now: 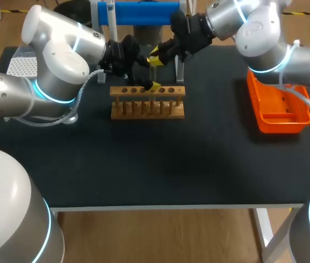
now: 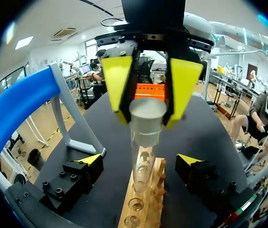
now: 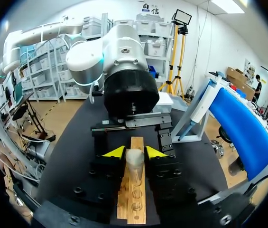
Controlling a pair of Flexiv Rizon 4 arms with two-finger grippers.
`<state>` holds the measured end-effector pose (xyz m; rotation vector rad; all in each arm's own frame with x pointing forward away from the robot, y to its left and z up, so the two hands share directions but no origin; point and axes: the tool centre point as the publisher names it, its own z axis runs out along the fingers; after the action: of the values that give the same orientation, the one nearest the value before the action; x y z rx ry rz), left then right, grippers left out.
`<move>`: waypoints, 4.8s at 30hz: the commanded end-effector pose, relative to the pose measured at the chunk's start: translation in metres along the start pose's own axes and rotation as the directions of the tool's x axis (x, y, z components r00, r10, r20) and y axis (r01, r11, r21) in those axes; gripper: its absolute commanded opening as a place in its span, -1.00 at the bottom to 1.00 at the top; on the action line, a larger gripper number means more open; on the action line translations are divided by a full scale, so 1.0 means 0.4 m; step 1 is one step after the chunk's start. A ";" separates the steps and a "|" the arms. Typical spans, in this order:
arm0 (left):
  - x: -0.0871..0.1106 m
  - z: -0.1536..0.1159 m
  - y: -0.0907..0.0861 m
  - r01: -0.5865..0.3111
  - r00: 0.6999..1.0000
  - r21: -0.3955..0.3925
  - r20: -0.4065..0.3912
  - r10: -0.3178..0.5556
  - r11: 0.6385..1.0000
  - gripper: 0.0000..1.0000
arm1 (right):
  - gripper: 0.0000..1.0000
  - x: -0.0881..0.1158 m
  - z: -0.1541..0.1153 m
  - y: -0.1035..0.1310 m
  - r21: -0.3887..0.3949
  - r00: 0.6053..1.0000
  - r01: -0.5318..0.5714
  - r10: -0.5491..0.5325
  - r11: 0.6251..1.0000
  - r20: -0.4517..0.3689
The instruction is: Invert the test tube, pick up the pipette, mount the tip to pipette, aspirate from beaker and dispense into the tube, eject the tip, return the pipette, and cap with the stopper.
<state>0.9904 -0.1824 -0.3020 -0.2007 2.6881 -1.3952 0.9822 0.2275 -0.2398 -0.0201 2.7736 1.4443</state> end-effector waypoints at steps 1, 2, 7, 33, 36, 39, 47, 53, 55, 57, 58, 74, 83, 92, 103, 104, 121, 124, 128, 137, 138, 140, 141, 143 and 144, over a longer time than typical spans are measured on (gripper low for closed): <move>-0.003 0.000 -0.001 0.000 1.000 -0.002 -0.005 0.000 1.000 1.00 | 1.00 -0.005 -0.003 -0.009 -0.038 1.000 -0.003 0.002 0.999 -0.002; -0.003 0.000 -0.001 0.000 1.000 -0.002 -0.005 0.000 1.000 1.00 | 1.00 -0.005 -0.008 -0.008 -0.051 1.000 -0.002 0.002 0.999 -0.001; -0.003 0.000 -0.001 0.000 1.000 -0.002 -0.005 0.000 1.000 1.00 | 1.00 -0.011 -0.032 -0.007 -0.132 1.000 -0.010 0.010 0.991 0.001; -0.003 0.000 -0.001 0.000 1.000 -0.002 -0.005 0.000 1.000 1.00 | -1.00 -0.009 -0.087 0.043 -0.523 0.995 -0.037 -0.016 0.851 -0.097; -0.003 0.000 -0.001 0.000 1.000 -0.002 -0.005 0.000 1.000 1.00 | -1.00 -0.004 -0.085 0.047 -0.529 0.994 -0.040 -0.019 0.848 -0.105; -0.003 0.000 -0.001 0.000 1.000 -0.002 -0.005 0.000 1.000 1.00 | -1.00 -0.001 -0.083 0.049 -0.538 0.993 -0.048 -0.019 0.841 -0.119; -0.003 0.000 -0.001 0.000 1.000 -0.002 -0.005 0.000 1.000 1.00 | -1.00 0.000 -0.065 0.061 -0.550 0.991 -0.053 -0.025 0.833 -0.133; -0.003 0.000 -0.001 0.000 1.000 -0.002 -0.005 0.000 1.000 1.00 | -1.00 0.009 -0.047 0.066 -0.554 0.988 -0.067 -0.023 0.830 -0.153; -0.003 0.000 -0.001 0.000 1.000 -0.002 -0.005 0.000 1.000 1.00 | -1.00 0.009 -0.041 0.066 -0.554 0.988 -0.067 -0.023 0.830 -0.155; -0.003 0.000 -0.001 0.000 1.000 -0.002 -0.005 0.000 1.000 1.00 | -1.00 0.011 -0.039 0.065 -0.554 0.987 -0.069 -0.023 0.830 -0.158; -0.003 0.000 -0.001 0.000 1.000 -0.002 -0.005 0.000 1.000 1.00 | -1.00 0.011 -0.037 0.065 -0.554 0.987 -0.069 -0.023 0.830 -0.159; -0.003 0.000 -0.001 0.000 1.000 -0.002 -0.005 0.000 1.000 1.00 | -1.00 0.006 -0.009 0.065 -0.553 0.986 -0.065 -0.032 0.831 -0.165; -0.003 0.000 -0.001 0.000 1.000 -0.002 -0.005 0.000 1.000 1.00 | -1.00 -0.001 0.010 0.044 -0.549 0.985 -0.078 -0.020 0.832 -0.171; -0.003 0.000 -0.001 0.000 1.000 -0.002 -0.005 0.000 1.000 1.00 | -1.00 0.004 0.032 0.016 -0.538 0.983 -0.096 -0.006 0.837 -0.185; -0.003 0.000 -0.001 0.000 1.000 -0.002 -0.005 0.000 1.000 1.00 | -1.00 -0.001 0.020 0.024 -0.555 0.984 -0.104 0.004 0.825 -0.179; -0.003 0.000 -0.001 0.000 1.000 -0.002 -0.005 0.000 1.000 1.00 | -1.00 -0.001 0.013 0.032 -0.562 0.984 -0.097 -0.004 0.821 -0.176; -0.003 0.000 -0.001 0.000 1.000 -0.002 -0.005 0.000 1.000 1.00 | 1.00 0.014 -0.176 0.105 -0.544 0.991 0.079 -0.125 0.835 -0.049; -0.003 0.000 -0.001 0.000 1.000 -0.002 -0.005 0.000 1.000 1.00 | 1.00 0.014 -0.205 0.088 -0.501 0.989 0.117 -0.145 0.858 -0.016; -0.003 0.000 -0.001 0.000 1.000 -0.002 -0.005 0.000 1.000 1.00 | 1.00 0.007 -0.237 0.035 -0.390 0.985 0.175 -0.160 0.904 0.071; -0.003 0.000 -0.001 0.000 1.000 -0.002 -0.005 0.000 1.000 1.00 | 1.00 -0.007 -0.249 -0.124 -0.258 0.981 0.168 -0.135 0.952 0.139; -0.003 0.000 -0.001 0.000 1.000 -0.002 -0.005 0.000 1.000 1.00 | 1.00 -0.008 -0.246 -0.139 -0.253 0.982 0.158 -0.125 0.955 0.140; -0.003 0.000 -0.001 0.000 1.000 -0.002 -0.005 0.000 1.000 1.00 | 1.00 -0.008 -0.238 -0.165 -0.229 0.983 0.147 -0.117 0.962 0.142; -0.003 0.000 -0.001 0.000 1.000 -0.002 -0.005 0.000 1.000 1.00 | 1.00 -0.007 -0.234 -0.176 -0.219 0.984 0.144 -0.116 0.965 0.137; -0.003 0.000 -0.001 0.000 1.000 -0.002 -0.005 0.000 1.000 1.00 | 1.00 -0.005 -0.229 -0.191 -0.201 0.983 0.145 -0.117 0.969 0.145; -0.003 0.000 -0.001 0.000 1.000 -0.002 -0.005 0.000 1.000 1.00 | 1.00 -0.005 -0.229 -0.191 -0.201 0.983 0.145 -0.117 0.969 0.145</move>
<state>0.9904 -0.1824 -0.3020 -0.2007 2.6882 -1.3951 0.9880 0.1073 -0.2490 -0.1190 2.4677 1.6405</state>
